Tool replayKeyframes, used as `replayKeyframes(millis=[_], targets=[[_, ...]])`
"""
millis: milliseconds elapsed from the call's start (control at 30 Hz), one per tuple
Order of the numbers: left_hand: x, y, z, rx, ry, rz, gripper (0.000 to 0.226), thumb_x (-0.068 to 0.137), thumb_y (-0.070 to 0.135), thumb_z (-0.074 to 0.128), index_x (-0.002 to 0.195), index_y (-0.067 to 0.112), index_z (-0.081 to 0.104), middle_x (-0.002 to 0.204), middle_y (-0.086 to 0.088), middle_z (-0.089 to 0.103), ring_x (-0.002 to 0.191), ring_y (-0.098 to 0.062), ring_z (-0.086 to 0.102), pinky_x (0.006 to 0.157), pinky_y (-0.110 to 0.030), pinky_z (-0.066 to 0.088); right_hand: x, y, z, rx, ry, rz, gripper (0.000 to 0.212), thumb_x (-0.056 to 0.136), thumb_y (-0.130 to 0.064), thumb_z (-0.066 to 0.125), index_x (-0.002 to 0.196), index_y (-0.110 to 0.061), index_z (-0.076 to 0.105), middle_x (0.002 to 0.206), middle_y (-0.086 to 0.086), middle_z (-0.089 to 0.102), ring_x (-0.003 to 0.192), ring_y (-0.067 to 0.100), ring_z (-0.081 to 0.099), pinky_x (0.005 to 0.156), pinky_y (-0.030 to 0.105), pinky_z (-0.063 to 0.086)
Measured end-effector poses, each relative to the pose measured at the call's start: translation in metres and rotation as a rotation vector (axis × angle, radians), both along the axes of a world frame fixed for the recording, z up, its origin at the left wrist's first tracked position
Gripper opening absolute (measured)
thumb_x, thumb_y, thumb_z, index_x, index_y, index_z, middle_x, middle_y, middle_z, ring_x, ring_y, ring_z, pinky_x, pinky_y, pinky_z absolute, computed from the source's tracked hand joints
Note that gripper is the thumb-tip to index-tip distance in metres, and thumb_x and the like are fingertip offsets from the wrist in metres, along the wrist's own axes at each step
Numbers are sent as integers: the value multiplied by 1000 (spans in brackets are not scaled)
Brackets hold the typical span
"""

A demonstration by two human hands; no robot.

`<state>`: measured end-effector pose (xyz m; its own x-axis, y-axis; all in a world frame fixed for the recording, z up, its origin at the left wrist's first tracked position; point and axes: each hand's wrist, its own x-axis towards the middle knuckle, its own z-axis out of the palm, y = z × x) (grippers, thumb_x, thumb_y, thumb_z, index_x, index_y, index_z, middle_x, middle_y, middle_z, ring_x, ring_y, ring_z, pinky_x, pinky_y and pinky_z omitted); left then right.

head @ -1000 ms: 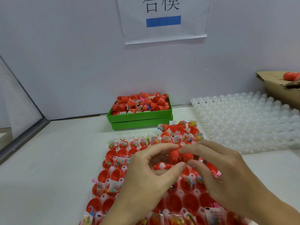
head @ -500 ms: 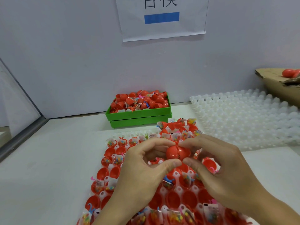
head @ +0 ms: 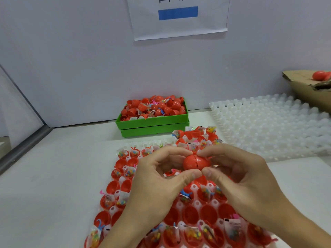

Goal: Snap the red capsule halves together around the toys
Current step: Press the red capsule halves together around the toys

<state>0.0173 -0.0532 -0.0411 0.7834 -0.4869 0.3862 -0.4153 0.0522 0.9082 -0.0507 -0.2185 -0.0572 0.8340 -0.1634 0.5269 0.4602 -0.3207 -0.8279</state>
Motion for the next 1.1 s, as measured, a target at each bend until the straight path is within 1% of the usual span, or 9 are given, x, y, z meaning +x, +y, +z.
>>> replayKeyframes(millis=[167,233,300,433,567,700,833,967,1100], targets=[[1,-1,-5,-26,34,-32,24,74,18,81,97,19,75,89,-3,76,86,-20,73,75,-31,60,0,2,1,92,23,16,30,78,-11,71,103,-28,71,94,-1,76,84,19,74,75,26,59],[1,-2,-6,-62,71,-37,25,74,25,80,98,22,74,91,-5,75,89,-25,73,79,-39,61,0,2,2,119,16,18,30,77,-10,72,102,-27,72,92,-1,77,83,19,74,75,24,58],[1,-2,-5,-91,94,-40,26,73,30,76,98,25,74,91,-6,75,89,-28,73,79,-41,61,-1,3,3,142,11,17,30,76,-12,74,102,-27,72,92,0,77,82,19,74,75,24,58],[-2,-5,-6,-100,27,-29,20,83,16,71,97,30,71,94,-6,72,87,-32,72,76,-42,62,-2,4,6,157,6,25,28,76,-20,76,104,-25,72,93,0,77,85,17,74,76,23,58],[-6,-7,-5,-70,-55,-38,20,87,6,64,94,24,71,100,3,69,86,-25,73,71,-35,62,-3,4,7,150,12,6,32,74,-13,75,102,-28,73,89,-2,77,80,14,74,74,21,57],[-6,-6,-7,-35,-134,0,19,87,6,64,89,24,70,91,1,69,82,-24,73,65,-46,63,-3,6,7,137,10,1,32,73,-11,75,101,-27,72,88,-4,76,77,11,73,71,18,56],[-6,-7,-11,-47,-145,77,8,81,14,70,83,22,71,89,0,72,83,-22,74,63,-36,63,-2,7,5,135,14,-7,32,73,-12,75,101,-27,72,87,-2,76,77,12,73,70,18,56],[-6,-6,-10,27,-235,62,18,83,5,65,82,23,67,92,1,70,80,-24,73,62,-35,63,-3,7,5,145,11,3,33,74,-10,74,101,-28,73,88,-3,77,75,9,73,69,16,55],[-6,-5,-9,76,-356,112,17,83,6,68,85,22,67,94,10,72,80,-12,73,63,-22,60,-3,7,6,187,17,16,29,76,-11,79,101,-25,74,88,0,77,77,13,74,71,18,56]])
